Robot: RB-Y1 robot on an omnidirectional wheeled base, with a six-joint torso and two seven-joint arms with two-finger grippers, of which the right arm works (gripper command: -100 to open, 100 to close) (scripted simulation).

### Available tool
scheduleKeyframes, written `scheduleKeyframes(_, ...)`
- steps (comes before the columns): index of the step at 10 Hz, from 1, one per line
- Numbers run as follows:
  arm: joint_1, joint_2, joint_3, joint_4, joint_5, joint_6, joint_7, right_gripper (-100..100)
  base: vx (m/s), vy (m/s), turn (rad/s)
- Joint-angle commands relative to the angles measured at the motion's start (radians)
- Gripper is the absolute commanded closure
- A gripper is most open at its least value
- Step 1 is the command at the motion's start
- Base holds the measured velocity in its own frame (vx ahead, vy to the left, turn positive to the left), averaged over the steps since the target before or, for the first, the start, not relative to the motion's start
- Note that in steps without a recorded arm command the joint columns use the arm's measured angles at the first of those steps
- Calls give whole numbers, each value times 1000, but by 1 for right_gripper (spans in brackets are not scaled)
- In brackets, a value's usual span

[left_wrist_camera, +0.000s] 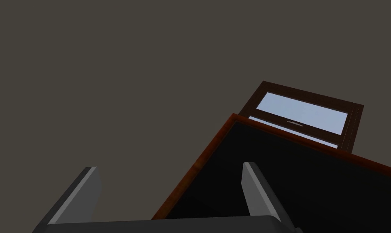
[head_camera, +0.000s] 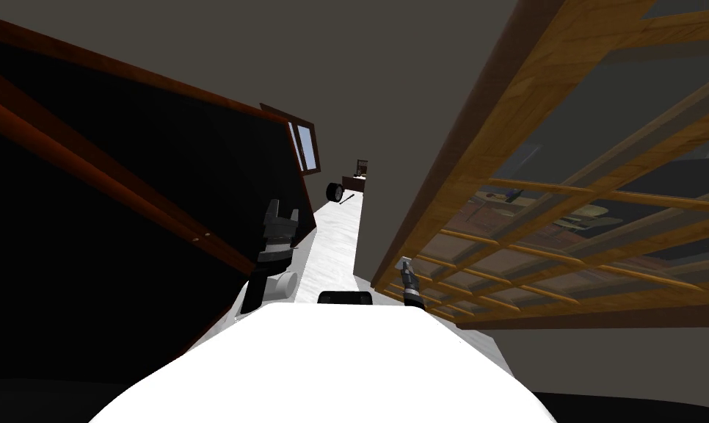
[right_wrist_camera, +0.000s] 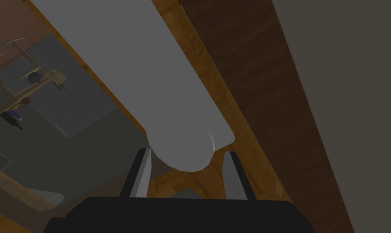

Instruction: Pull the door open

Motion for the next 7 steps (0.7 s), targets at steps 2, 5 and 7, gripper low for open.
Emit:
scheduleKeyframes(2, -4, 15, 28, 15, -4, 3, -67, 100, -44, -2, 32)
scheduleKeyframes(5, -9, 10, 30, 21, -13, 2, -108, 100, -22, 6, 18)
scheduleKeyframes(7, -9, 10, 30, 21, -13, 2, -108, 100, -2, 1, -4)
